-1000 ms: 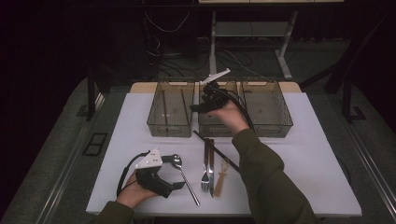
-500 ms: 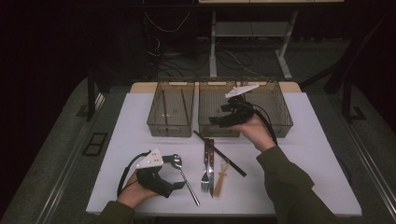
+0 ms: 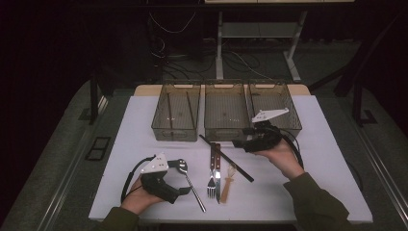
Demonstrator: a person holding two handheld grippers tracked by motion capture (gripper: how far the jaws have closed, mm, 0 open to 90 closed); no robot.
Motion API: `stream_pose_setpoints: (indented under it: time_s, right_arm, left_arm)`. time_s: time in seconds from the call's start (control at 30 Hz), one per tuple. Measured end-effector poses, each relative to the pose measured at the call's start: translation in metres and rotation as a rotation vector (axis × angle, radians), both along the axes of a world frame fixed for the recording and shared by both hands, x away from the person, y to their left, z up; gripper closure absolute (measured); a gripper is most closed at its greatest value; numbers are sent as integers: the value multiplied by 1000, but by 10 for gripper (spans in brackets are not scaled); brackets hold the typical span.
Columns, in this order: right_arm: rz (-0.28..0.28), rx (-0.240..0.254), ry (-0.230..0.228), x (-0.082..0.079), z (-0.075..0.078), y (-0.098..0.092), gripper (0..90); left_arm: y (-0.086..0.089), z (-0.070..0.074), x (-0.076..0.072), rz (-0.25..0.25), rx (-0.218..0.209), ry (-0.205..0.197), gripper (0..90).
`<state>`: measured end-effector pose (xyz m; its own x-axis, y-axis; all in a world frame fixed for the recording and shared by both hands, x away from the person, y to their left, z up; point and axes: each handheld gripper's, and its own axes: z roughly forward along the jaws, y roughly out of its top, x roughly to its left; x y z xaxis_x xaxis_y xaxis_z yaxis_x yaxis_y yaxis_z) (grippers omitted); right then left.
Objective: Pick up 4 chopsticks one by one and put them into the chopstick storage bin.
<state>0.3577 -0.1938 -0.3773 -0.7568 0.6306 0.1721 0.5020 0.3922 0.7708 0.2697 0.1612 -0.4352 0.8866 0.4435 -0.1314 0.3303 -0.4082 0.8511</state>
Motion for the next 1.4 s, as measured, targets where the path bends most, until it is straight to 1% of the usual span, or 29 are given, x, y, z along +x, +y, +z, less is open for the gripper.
stream_pose_setpoints:
  time_s: [0.03,0.13,0.23,0.37,0.4,0.5,0.6,0.63,0.73,0.83,1.0,1.1,1.23,1.33,1.4]
  right_arm:
    - [-1,4,9,-4,-1,-3,356]
    - [-3,13,7,-15,-8,-13,399]
    - [-6,24,22,-26,-12,-23,449]
    - [-13,11,27,-39,-20,-34,517]
    - [-9,4,37,-42,-21,-35,539]
    - [5,-33,37,-51,-27,-38,626]
    - [18,-51,60,-59,-34,-38,712]
    - [28,-59,57,-62,-37,-37,742]
    - [57,-76,70,-68,-44,-33,830]
    - [91,-89,90,-71,-48,-29,886]
    - [131,-115,115,-70,-57,-21,897]
    - [150,-129,119,-72,-59,-16,898]
    - [155,-163,121,-72,-62,-11,898]
    - [159,-173,124,-73,-63,-9,898]
    - [158,-186,125,-73,-64,-8,898]
  left_arm:
    - [0,0,0,0,1,0,0]
    - [0,0,0,4,-1,0,0]
    - [0,0,0,3,7,-1,0]
    - [-1,0,-1,7,11,-1,0]
    - [-1,0,-1,6,12,-2,0]
    - [-1,0,-1,8,12,-3,0]
    - [-1,0,-1,8,13,-3,0]
    - [-1,0,-1,9,13,-3,0]
    - [-1,0,-1,9,15,-5,0]
    - [-1,-1,-1,10,17,-4,0]
    - [-1,0,-1,10,19,-4,0]
    - [-2,0,-1,7,19,-7,0]
    - [-2,0,-1,5,20,-5,0]
    - [-2,0,-1,8,13,-5,0]
    - [-2,0,-1,5,17,-6,0]
